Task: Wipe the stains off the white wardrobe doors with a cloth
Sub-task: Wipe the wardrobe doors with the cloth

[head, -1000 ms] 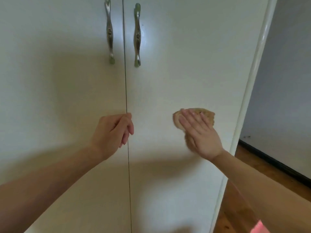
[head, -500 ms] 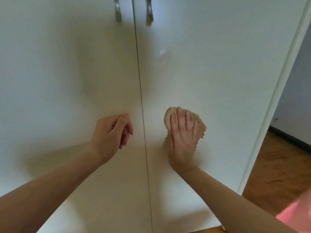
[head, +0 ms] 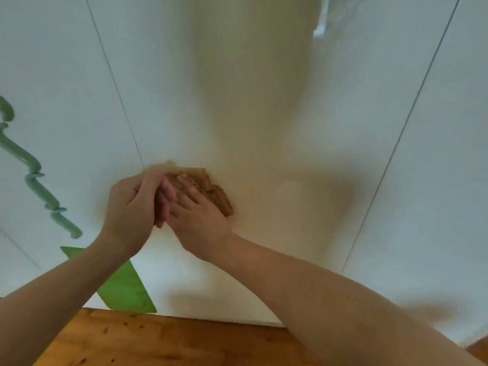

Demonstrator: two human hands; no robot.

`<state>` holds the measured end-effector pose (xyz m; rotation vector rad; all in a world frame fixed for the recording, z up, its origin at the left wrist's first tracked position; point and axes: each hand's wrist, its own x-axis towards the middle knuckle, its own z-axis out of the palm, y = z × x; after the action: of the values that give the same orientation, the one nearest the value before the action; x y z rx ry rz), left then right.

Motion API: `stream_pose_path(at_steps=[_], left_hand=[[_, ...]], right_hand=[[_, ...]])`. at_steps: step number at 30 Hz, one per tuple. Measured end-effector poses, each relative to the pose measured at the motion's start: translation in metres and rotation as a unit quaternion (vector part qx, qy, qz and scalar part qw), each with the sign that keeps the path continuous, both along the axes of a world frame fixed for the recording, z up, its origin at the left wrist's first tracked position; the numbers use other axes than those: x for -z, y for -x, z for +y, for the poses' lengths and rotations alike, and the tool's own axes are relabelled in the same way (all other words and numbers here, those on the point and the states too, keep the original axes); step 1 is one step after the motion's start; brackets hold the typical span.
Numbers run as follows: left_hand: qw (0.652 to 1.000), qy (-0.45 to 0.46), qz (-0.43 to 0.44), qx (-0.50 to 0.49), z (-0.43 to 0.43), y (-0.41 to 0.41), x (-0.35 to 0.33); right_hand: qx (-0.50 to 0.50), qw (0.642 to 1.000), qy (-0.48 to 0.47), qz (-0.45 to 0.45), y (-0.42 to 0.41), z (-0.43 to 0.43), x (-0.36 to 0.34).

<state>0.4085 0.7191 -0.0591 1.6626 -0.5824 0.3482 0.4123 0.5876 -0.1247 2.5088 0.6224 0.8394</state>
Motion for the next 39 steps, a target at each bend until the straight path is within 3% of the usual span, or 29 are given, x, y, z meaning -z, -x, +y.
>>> stream_pose_path(at_steps=[2, 5, 15, 21, 26, 31, 35, 39], left_hand=[[1.0, -0.013, 0.011, -0.009, 0.017, -0.002, 0.012], [1.0, -0.013, 0.024, -0.006, 0.016, -0.001, 0.021], [0.987, -0.084, 0.047, 0.132, -0.129, 0.032, 0.035], [0.964, -0.128, 0.019, 0.232, -0.223, 0.079, 0.025], [0.954, -0.155, -0.006, 0.258, -0.263, 0.1, -0.013], [0.947, -0.161, -0.058, 0.272, -0.288, 0.116, -0.065], [0.939, -0.14, -0.026, 0.311, -0.303, 0.131, -0.108], [0.932, -0.102, 0.01, 0.347, -0.298, 0.143, -0.149]], right_hand=[[-0.008, 0.994, 0.084, 0.063, -0.002, 0.008, 0.018], [-0.011, 0.988, 0.146, 0.054, 0.006, -0.019, 0.036], [0.001, 0.989, 0.146, -0.008, 0.118, -0.248, 0.056], [0.118, 0.982, 0.126, -0.072, 0.216, -0.394, 0.001], [0.185, 0.978, -0.046, -0.087, 0.278, -0.454, -0.065], [0.089, 0.96, -0.263, -0.037, 0.297, -0.443, -0.135], [0.025, 0.907, -0.416, -0.056, 0.284, -0.38, -0.196], [-0.023, 0.843, -0.537, -0.002, 0.263, -0.324, -0.248]])
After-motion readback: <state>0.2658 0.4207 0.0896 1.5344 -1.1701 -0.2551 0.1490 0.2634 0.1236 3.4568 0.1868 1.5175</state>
